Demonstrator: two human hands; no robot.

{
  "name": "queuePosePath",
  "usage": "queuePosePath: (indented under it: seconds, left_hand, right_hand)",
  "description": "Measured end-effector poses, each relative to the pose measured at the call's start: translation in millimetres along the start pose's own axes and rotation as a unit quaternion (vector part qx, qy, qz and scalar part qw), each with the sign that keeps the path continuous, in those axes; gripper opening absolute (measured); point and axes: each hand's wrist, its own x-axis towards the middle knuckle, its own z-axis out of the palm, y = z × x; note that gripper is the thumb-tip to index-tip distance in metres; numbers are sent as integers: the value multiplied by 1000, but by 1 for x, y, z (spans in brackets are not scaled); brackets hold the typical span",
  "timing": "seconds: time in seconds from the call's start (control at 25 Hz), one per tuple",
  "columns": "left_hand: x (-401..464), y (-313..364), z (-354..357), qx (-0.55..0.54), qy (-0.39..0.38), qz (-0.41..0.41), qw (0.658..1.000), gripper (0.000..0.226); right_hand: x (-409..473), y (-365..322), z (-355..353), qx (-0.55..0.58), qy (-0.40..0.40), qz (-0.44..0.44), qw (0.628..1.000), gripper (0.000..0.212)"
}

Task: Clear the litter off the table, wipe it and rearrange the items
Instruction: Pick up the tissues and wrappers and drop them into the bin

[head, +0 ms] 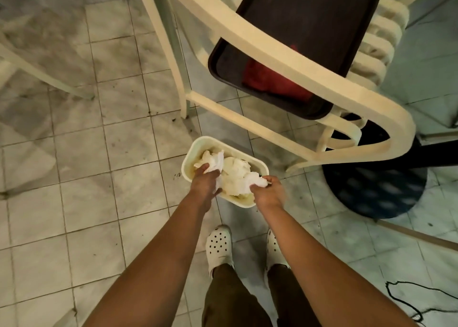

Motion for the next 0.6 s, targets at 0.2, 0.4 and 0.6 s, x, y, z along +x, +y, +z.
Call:
queuePosePath:
  seconds: [0.2,0.4,0.6]
  left_hand:
    - [-6,-12,-8,-14,-92,-5,996,61]
    - [-69,-1,-19,27,-62,17,998,35]
    - [-191,46,-24,101,-58,110,987,24]
  right_hand:
    - [-5,2,8,97,-69,23,993,65]
    - [-39,6,-8,161,-48,32,985,47]
    - [-133,-59,-54,225,-79,-23,971,26]
